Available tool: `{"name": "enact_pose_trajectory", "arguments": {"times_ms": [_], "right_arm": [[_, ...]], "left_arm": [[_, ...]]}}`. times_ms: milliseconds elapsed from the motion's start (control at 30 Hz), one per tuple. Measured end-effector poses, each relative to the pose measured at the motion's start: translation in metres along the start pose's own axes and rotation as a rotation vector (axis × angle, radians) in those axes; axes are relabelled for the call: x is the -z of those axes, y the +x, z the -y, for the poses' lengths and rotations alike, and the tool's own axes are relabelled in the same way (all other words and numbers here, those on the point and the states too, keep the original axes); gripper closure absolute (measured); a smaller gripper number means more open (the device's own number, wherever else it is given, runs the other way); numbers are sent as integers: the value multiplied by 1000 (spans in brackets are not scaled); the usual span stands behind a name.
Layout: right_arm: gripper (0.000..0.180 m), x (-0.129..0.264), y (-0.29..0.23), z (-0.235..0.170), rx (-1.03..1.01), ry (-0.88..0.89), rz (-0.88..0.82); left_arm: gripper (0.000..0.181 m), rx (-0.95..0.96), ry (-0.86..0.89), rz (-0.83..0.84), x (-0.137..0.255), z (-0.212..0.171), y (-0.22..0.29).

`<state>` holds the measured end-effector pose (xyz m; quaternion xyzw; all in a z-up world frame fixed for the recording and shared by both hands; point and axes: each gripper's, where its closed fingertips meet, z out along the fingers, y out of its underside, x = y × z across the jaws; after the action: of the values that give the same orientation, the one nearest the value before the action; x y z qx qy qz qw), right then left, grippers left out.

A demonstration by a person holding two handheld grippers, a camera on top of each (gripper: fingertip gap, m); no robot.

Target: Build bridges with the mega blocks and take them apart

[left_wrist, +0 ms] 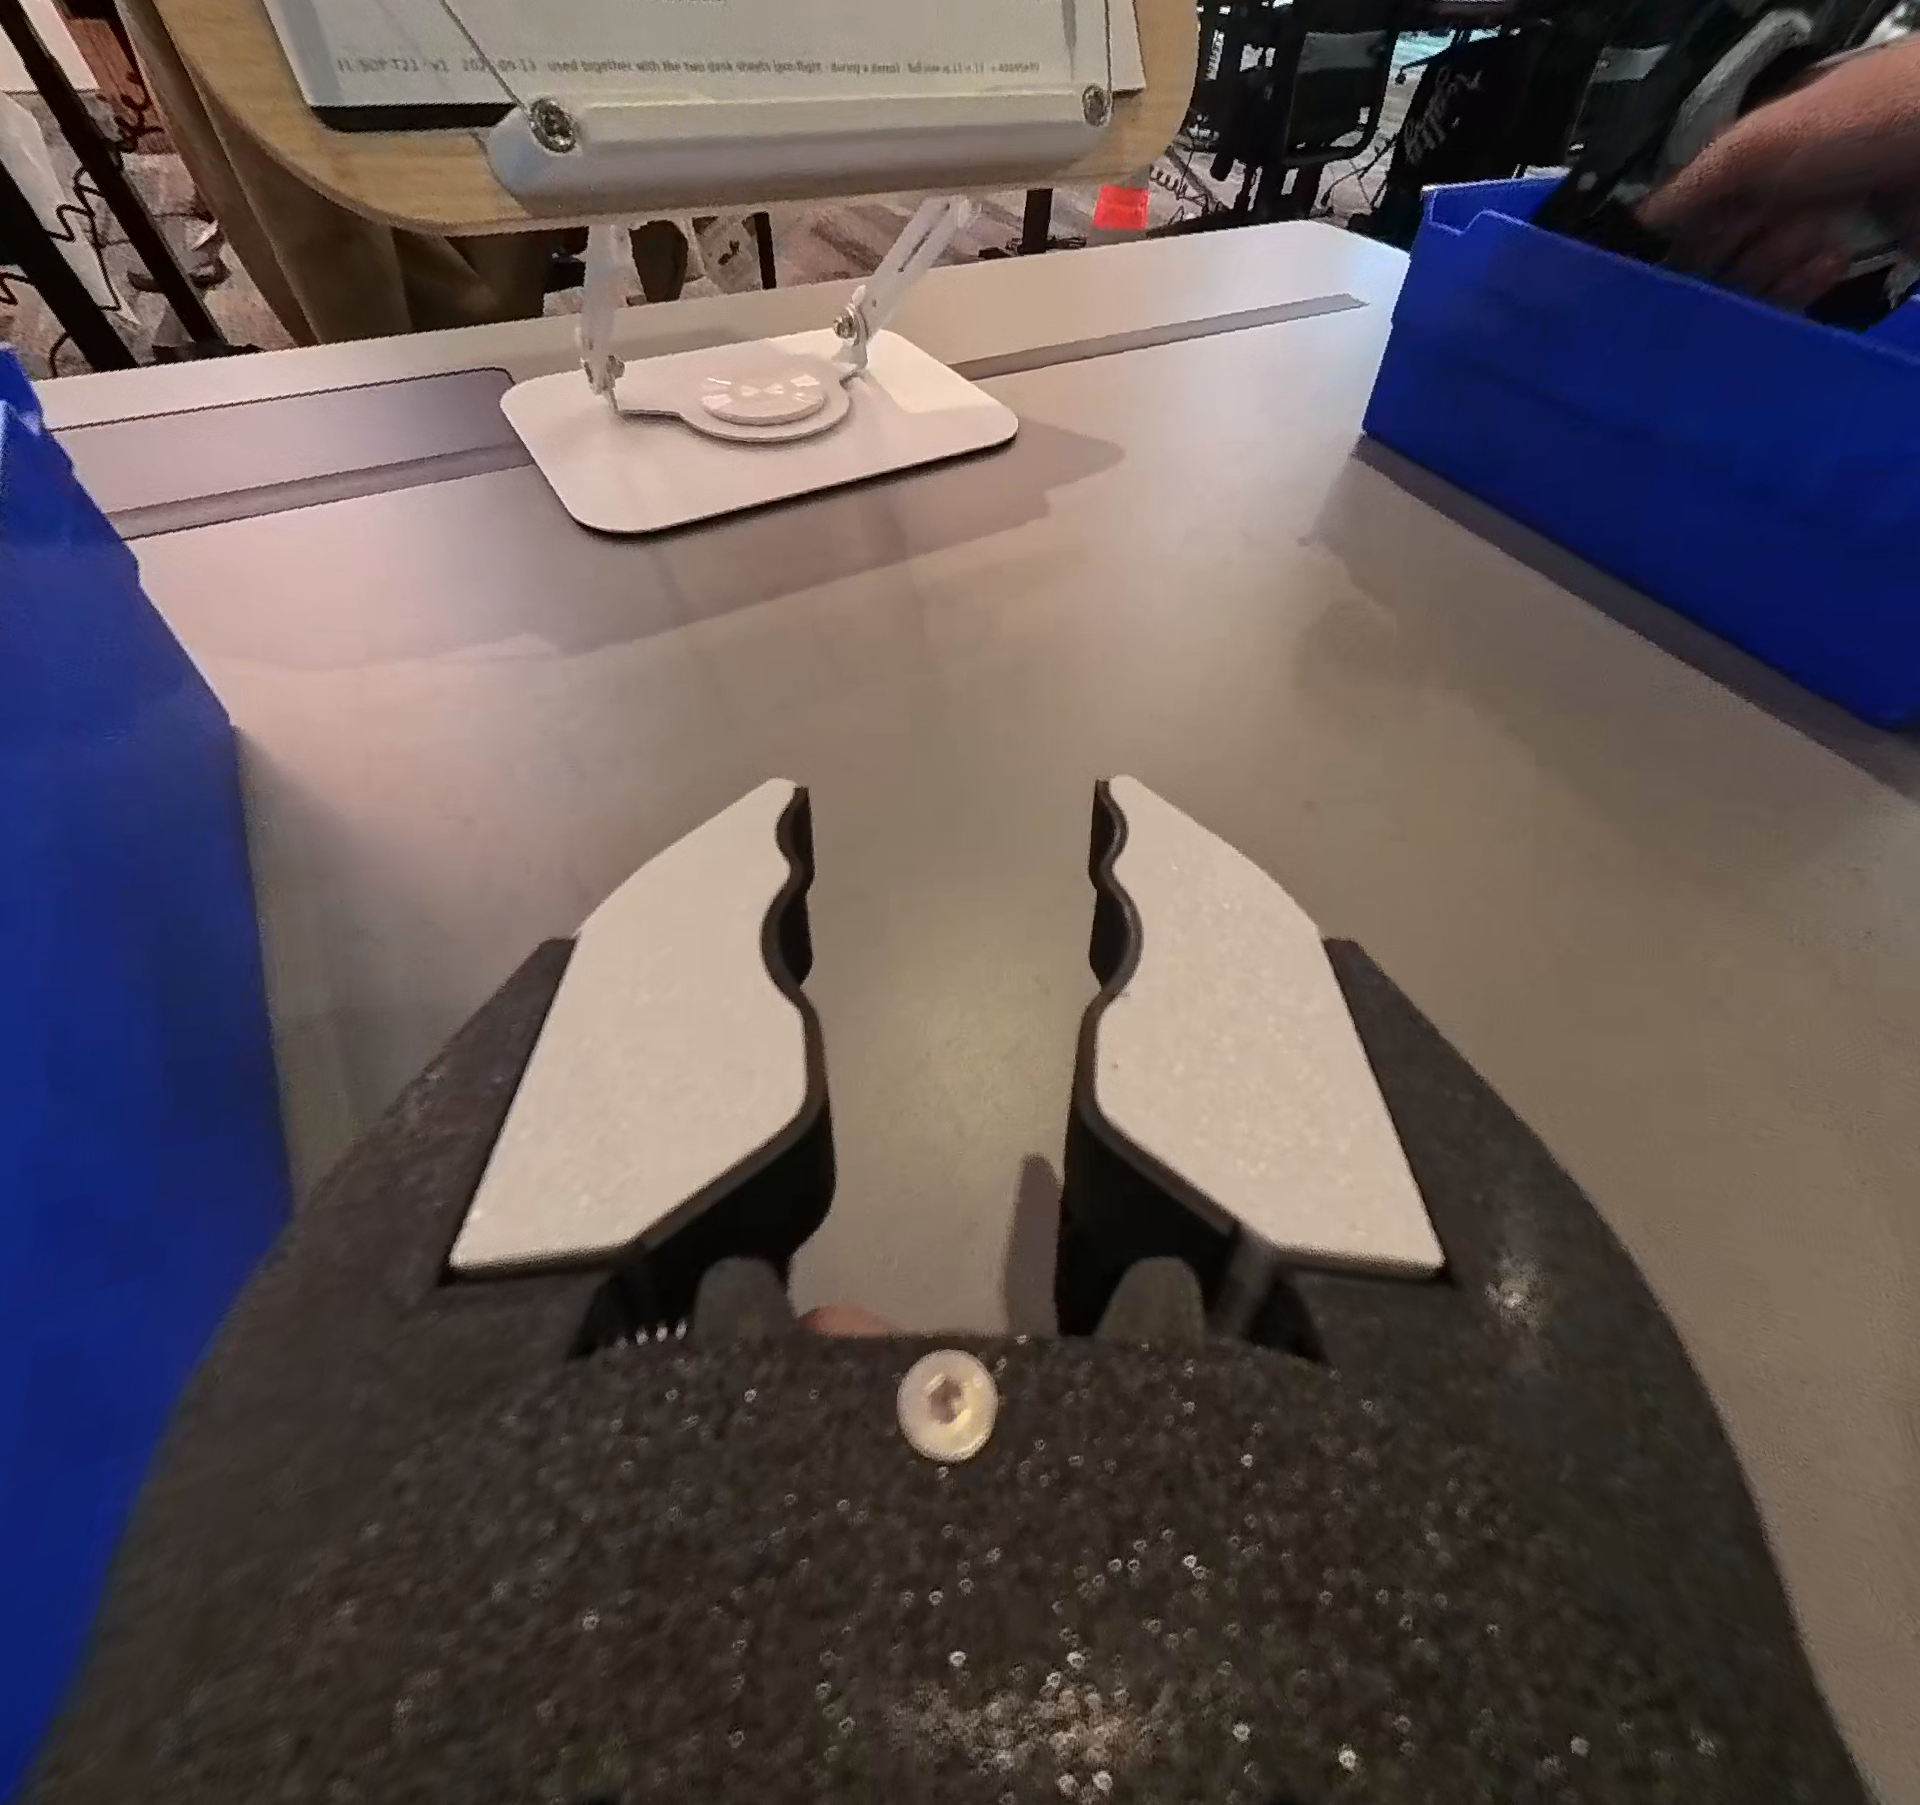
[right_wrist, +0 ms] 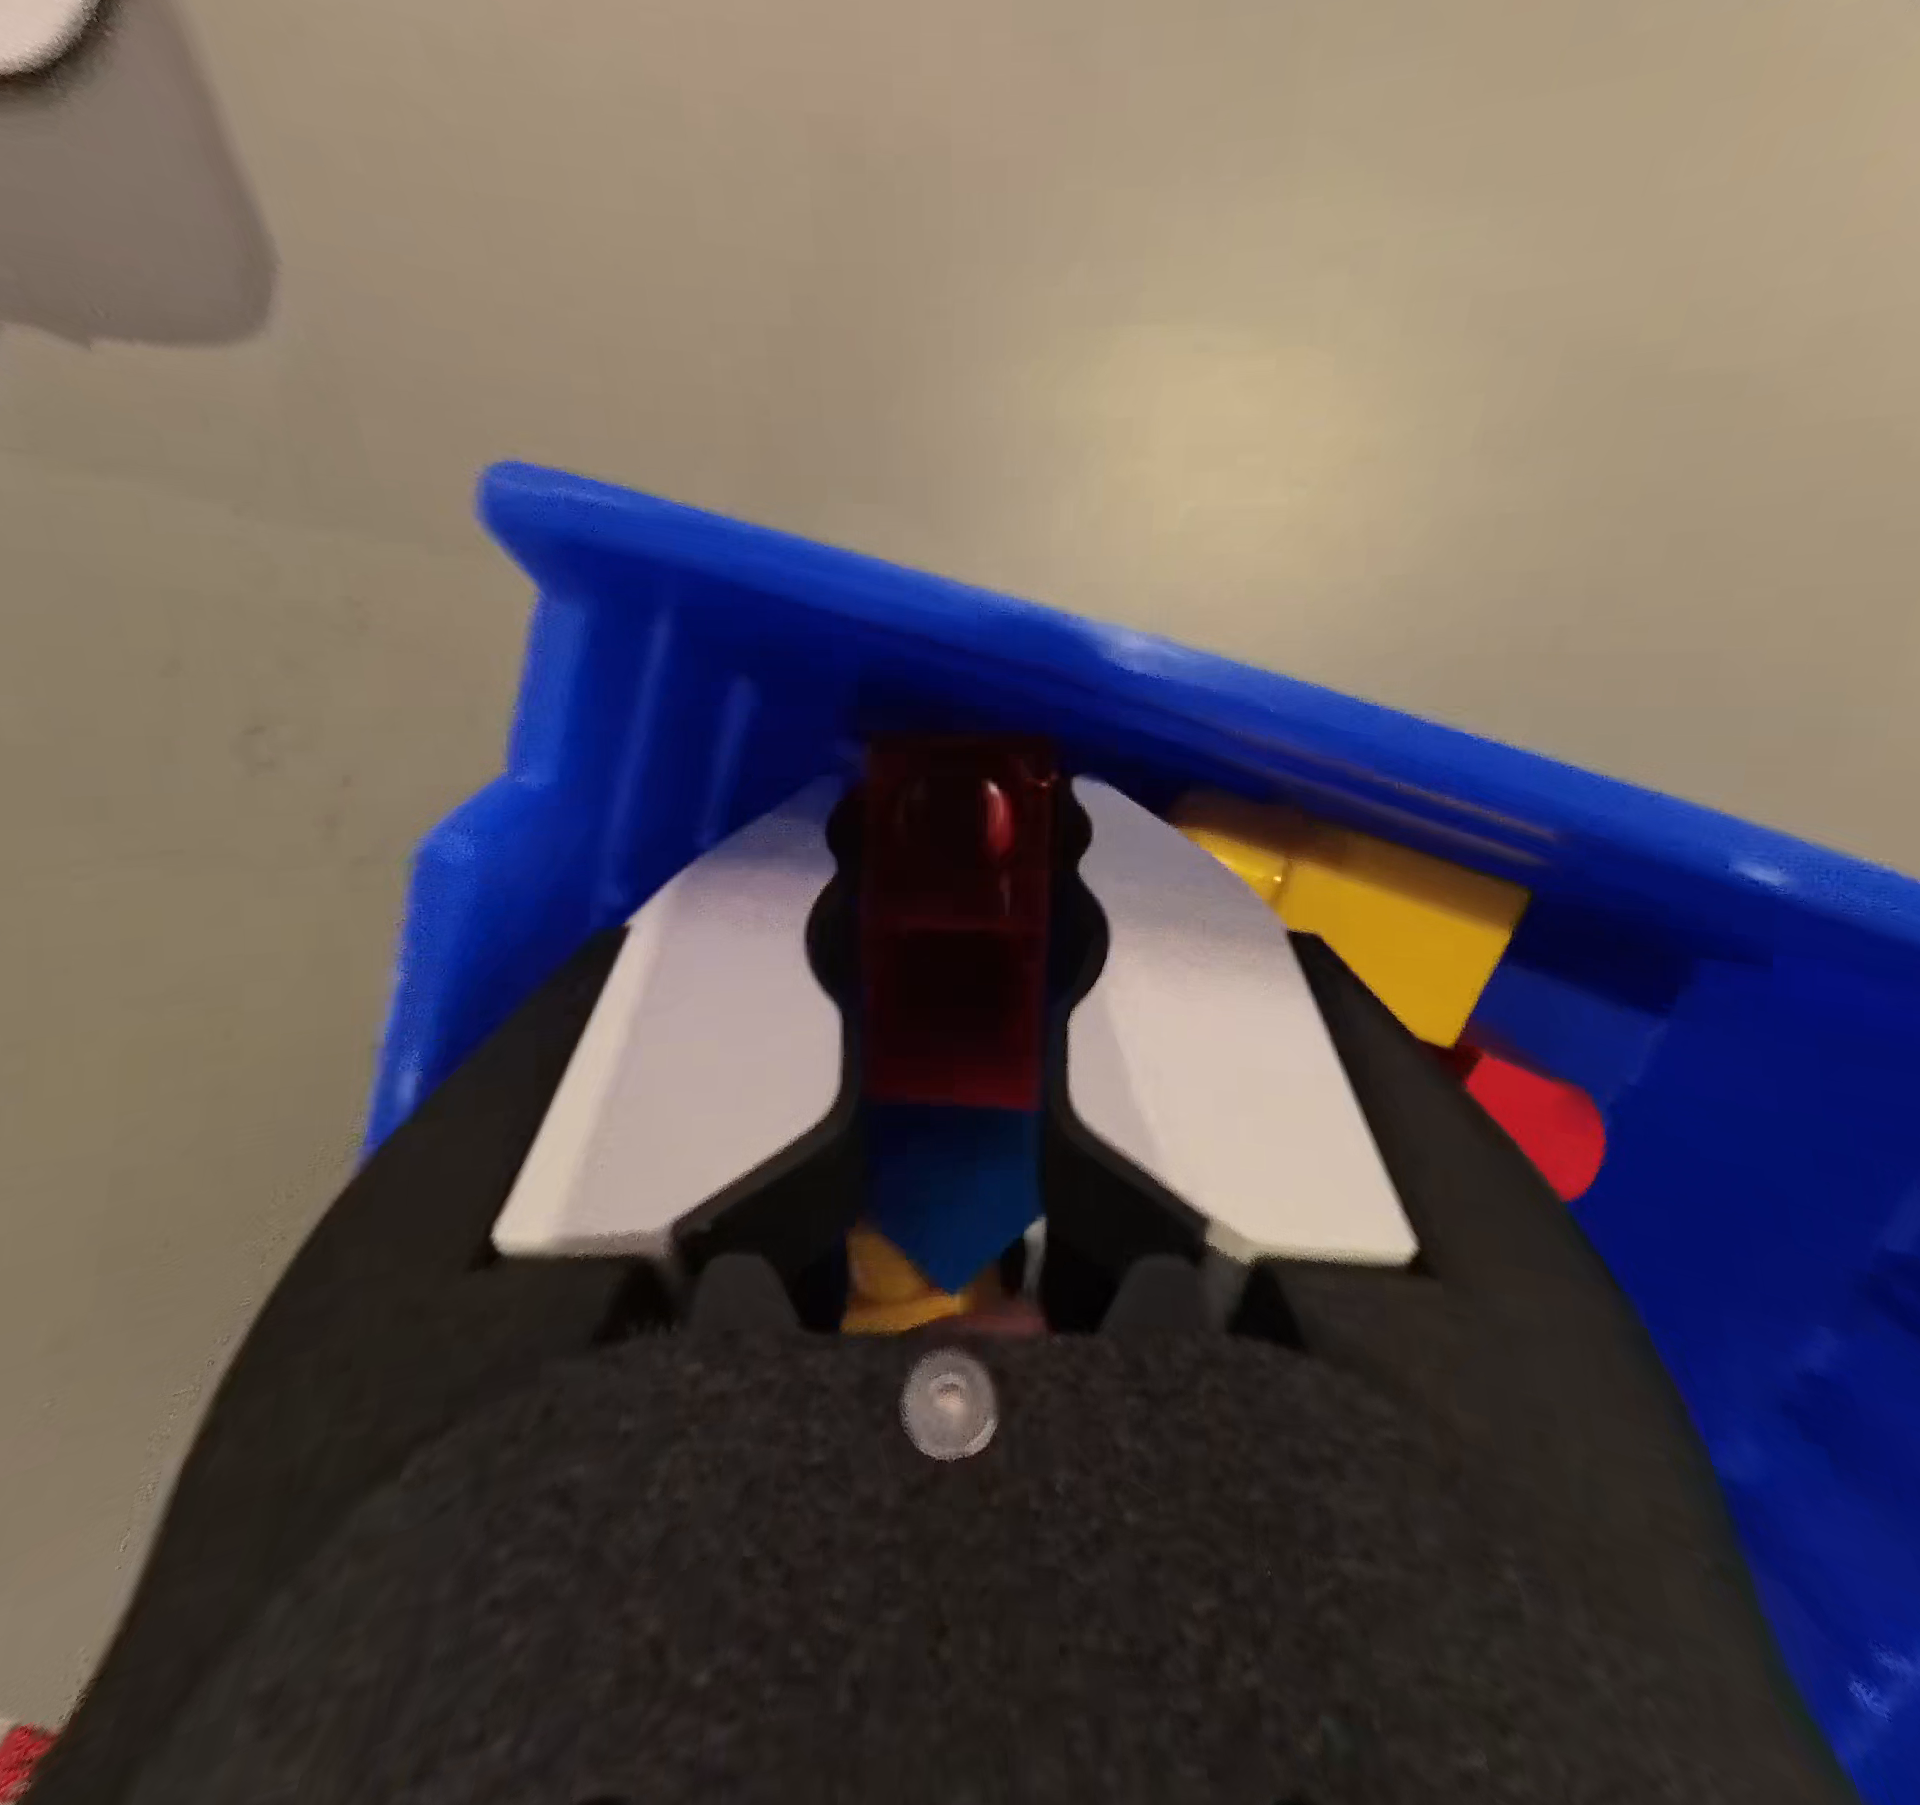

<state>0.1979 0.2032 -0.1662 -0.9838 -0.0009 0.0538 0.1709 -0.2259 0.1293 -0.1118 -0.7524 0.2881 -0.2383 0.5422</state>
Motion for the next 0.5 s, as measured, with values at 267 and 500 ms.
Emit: {"name": "enact_pose_trajectory", "arguments": {"times_ms": [267, 500], "right_arm": [[120, 25, -3, 2, 7, 115, 24], [123, 198, -135, -4, 203, 878, 232]], "left_arm": [[130, -31, -3, -9, -1, 0, 5], [130, -37, 18, 6, -1, 4, 5]]}}
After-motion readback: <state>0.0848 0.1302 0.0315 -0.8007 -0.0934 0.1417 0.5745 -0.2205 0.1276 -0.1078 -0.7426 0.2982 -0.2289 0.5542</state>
